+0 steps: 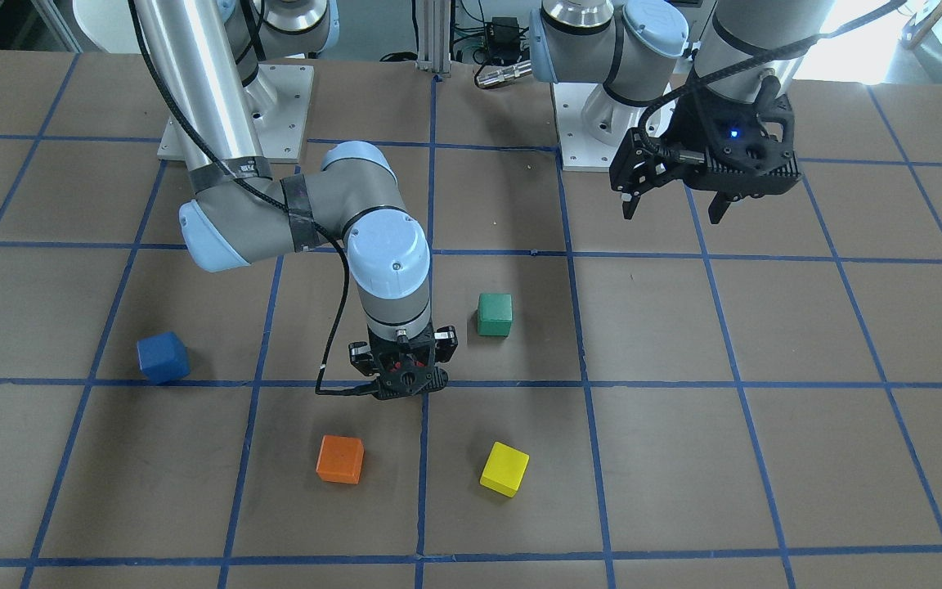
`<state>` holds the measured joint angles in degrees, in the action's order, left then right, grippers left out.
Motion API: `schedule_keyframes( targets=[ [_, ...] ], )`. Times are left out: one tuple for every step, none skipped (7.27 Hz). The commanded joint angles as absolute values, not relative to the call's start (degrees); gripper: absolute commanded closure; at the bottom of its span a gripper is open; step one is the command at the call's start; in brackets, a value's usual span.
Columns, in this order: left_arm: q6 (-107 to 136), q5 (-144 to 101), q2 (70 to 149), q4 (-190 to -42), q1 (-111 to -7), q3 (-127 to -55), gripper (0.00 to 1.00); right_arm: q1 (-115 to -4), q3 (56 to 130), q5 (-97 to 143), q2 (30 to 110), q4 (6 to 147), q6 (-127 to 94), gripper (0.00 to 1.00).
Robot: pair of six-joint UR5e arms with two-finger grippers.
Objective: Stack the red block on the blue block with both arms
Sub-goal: 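Carry the red cube with the right gripper over the blue cube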
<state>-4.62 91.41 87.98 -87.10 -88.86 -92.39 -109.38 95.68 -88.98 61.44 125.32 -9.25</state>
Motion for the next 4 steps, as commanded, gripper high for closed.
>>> schedule_keyframes(
  targets=[
    [-4.6, 91.4, 88.0, -87.1, -88.9, -92.5, 0.0, -106.0, 95.8, -89.5, 68.3, 116.5, -8.8, 1.0],
    [-4.6, 91.4, 88.0, -87.1, -88.9, -92.4, 0.0, -102.3, 96.0, -89.5, 72.9, 111.0, -8.2, 1.0],
    [-4.6, 91.4, 88.0, -87.1, -88.9, -92.4, 0.0, -97.6, 96.2, -89.6, 76.3, 105.7, -1.1, 1.0],
    [-4.6, 91.4, 88.0, -87.0, -88.9, -92.4, 0.0, -91.6, 97.3, -89.6, 78.1, 103.7, 8.3, 1.0]
  ],
)
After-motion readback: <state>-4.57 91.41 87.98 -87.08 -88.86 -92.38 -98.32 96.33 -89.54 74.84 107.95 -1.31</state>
